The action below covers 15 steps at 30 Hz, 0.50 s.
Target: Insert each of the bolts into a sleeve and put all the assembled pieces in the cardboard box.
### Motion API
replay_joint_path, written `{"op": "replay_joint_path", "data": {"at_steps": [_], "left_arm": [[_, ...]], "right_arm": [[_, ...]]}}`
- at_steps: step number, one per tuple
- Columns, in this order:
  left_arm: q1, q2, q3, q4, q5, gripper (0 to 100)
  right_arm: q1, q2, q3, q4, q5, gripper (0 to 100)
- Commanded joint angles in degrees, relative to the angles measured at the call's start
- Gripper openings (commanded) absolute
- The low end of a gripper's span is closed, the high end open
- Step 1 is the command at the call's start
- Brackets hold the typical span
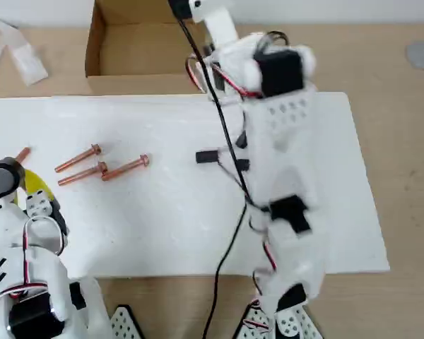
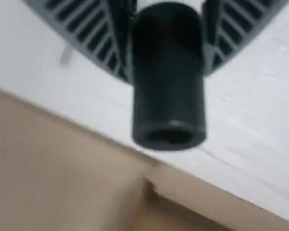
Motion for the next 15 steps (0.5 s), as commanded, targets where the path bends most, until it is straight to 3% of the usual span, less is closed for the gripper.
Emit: {"op": "replay_joint_path", "data": {"at_steps": [1, 7, 10, 15], "left_arm": [[0.8, -0.4, -3.6, -1.8, 3.9, 1], [1.1, -0.4, -3.5, -1.8, 7.8, 1], [4.3, -0.4, -3.5, -1.8, 7.9, 1], [13.2, -0.3, -3.0, -6.3, 8.0, 1]], "right_arm": [[-5.1, -21.1, 13.3, 1.1, -0.7, 1.0], [-6.5, -49.2, 46.5, 0.5, -0.7, 1.0], [-5.7, -61.8, 62.3, -2.1, -0.7, 0.9], [-5.8, -80.5, 92.4, -18.2, -0.7, 0.9]]}}
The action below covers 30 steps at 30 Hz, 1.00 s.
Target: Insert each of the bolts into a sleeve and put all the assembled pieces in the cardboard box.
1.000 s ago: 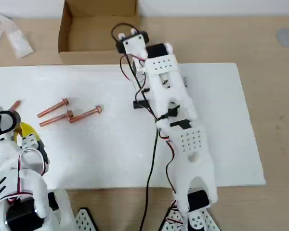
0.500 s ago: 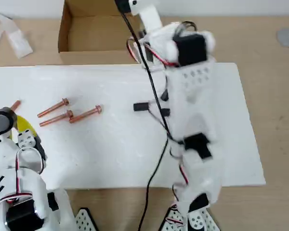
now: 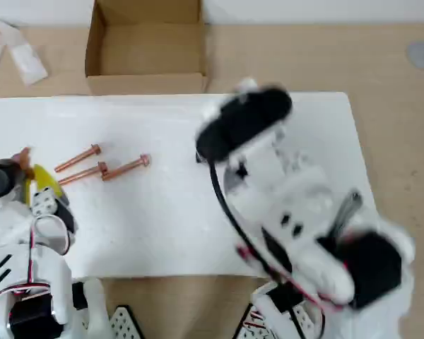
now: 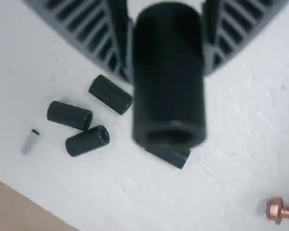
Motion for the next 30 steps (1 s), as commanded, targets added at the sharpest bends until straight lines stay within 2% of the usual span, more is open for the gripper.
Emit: {"op": "replay_joint_path", "data": {"at_steps": [1, 6, 10, 13, 15, 22, 30], "left_arm": [[6.6, -0.3, -2.9, -6.1, 0.4, 1], [12.6, 0.0, -2.9, -15.0, 0.4, 1], [16.2, 0.1, -3.0, -17.6, 0.4, 1], [18.9, 0.1, -3.3, -17.7, 0.5, 0], [21.3, -0.1, -3.4, -17.7, 0.8, 0], [28.8, 0.0, -5.9, -17.6, 9.8, 0], [37.7, 0.1, -5.8, -17.6, 9.8, 0]], "right_arm": [[0.1, -13.7, 24.2, -15.1, -0.7, 0.9], [-2.2, -29.1, 52.1, -39.4, -0.8, 0.9], [-10.8, -38.0, 67.6, -54.1, -0.8, 0.9], [-15.8, -41.9, 74.2, -61.5, -1.7, 0.9], [-17.4, -42.6, 76.0, -64.4, -2.8, 0.9], [-19.9, -41.2, 76.4, -68.0, -6.1, 0.9], [-19.9, -40.6, 76.4, -68.4, -8.9, 0.9]]}}
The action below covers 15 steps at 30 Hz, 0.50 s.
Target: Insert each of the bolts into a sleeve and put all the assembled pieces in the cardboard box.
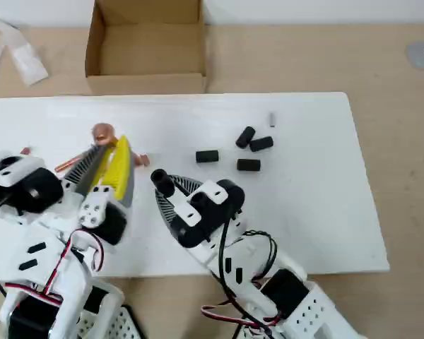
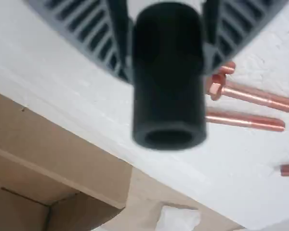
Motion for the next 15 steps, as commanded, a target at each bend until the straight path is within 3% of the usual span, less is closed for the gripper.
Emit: {"op": "replay_joint_path", "data": {"at_steps": [1, 9, 15], "left_arm": [[3.9, 0.1, -3.3, -1.2, 0.2, 0], [5.2, 0.2, -3.5, -1.1, 0.2, 0], [7.1, 2.9, -8.5, 5.3, 0.3, 0]], "right_arm": [[-1.2, 0.3, -0.1, -1.7, -0.7, 0.9], [-1.0, 0.3, 0.0, -1.6, -0.7, 0.9], [-0.9, 0.3, 0.0, -1.6, -0.7, 0.9]]}}
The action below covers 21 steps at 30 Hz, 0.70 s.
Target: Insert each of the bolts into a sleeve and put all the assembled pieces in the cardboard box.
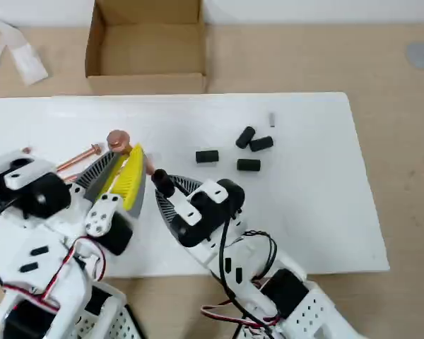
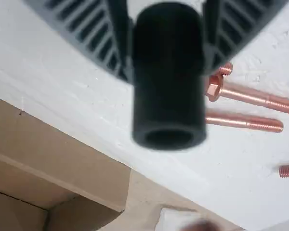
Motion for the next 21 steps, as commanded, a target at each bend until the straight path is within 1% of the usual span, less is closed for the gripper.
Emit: {"op": "replay_joint_path", "data": {"at_steps": [1, 6, 11, 15, 21], "left_arm": [[2.5, 3.1, -6.8, 2.6, 0.3, 0], [5.3, 7.1, -10.8, 3.5, 0.4, 0], [4.8, 8.1, -11.1, 3.5, 0.0, 0], [5.1, 8.1, -11.2, 3.6, -6.2, 0], [5.3, 8.3, -12.7, 3.3, -7.1, 0]], "right_arm": [[-0.9, 0.3, -0.1, -1.6, -0.4, 0.9], [-0.9, 0.0, -0.1, -1.8, -0.4, 0.9], [-0.7, -0.2, 0.0, -3.4, -0.6, 0.9], [-0.7, -0.2, 2.7, -9.8, -0.6, 0.9], [-0.7, -0.2, 6.5, -14.3, -0.5, 0.9]]}}
